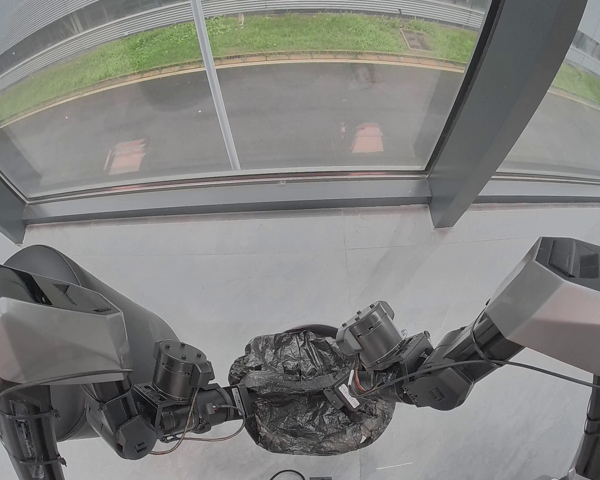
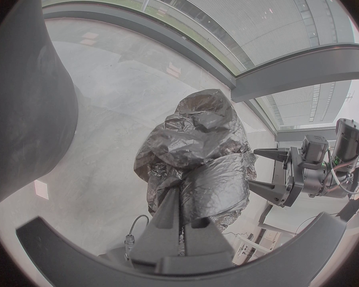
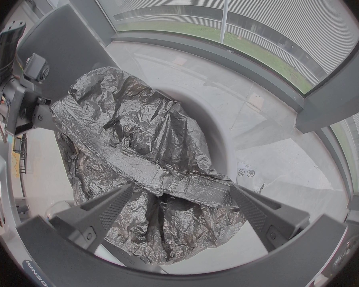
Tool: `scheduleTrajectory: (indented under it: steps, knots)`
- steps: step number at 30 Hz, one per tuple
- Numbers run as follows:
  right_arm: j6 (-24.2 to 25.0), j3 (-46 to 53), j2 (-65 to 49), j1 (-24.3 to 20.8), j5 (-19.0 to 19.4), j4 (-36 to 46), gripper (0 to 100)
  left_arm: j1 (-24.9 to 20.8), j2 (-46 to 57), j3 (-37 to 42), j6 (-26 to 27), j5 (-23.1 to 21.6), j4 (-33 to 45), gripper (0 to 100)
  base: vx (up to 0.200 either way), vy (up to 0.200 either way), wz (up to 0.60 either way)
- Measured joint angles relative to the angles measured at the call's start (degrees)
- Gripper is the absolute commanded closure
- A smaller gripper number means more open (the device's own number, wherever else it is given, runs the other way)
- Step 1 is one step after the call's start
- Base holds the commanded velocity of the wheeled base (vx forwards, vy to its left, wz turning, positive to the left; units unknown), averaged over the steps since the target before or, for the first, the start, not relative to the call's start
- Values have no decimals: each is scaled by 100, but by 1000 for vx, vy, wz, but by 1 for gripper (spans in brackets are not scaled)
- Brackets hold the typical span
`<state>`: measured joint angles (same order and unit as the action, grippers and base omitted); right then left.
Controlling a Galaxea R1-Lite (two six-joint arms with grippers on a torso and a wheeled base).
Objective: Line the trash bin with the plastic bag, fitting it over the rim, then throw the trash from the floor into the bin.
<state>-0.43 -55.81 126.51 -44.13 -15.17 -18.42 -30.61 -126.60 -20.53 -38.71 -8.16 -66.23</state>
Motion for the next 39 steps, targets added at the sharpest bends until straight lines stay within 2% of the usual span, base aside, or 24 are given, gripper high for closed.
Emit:
scheduleTrajectory:
  steps: [22, 28, 34, 39]
  knots:
    - [-997, -594, 201, -243, -697, 33, 0, 0, -16, -17, 4, -2, -2, 100, 0, 0, 0]
    - [-1186, -552, 215, -322, -629, 30, 0, 0, -22, -16, 0, -7, -9, 100, 0, 0, 0]
    - [-1536, -518, 215, -339, -216, -10, 0, 2, -22, -16, 4, -5, -11, 100, 0, 0, 0]
    - [-1575, -483, 212, -427, -178, -10, 0, 2, -22, -16, 4, -5, -11, 100, 0, 0, 0]
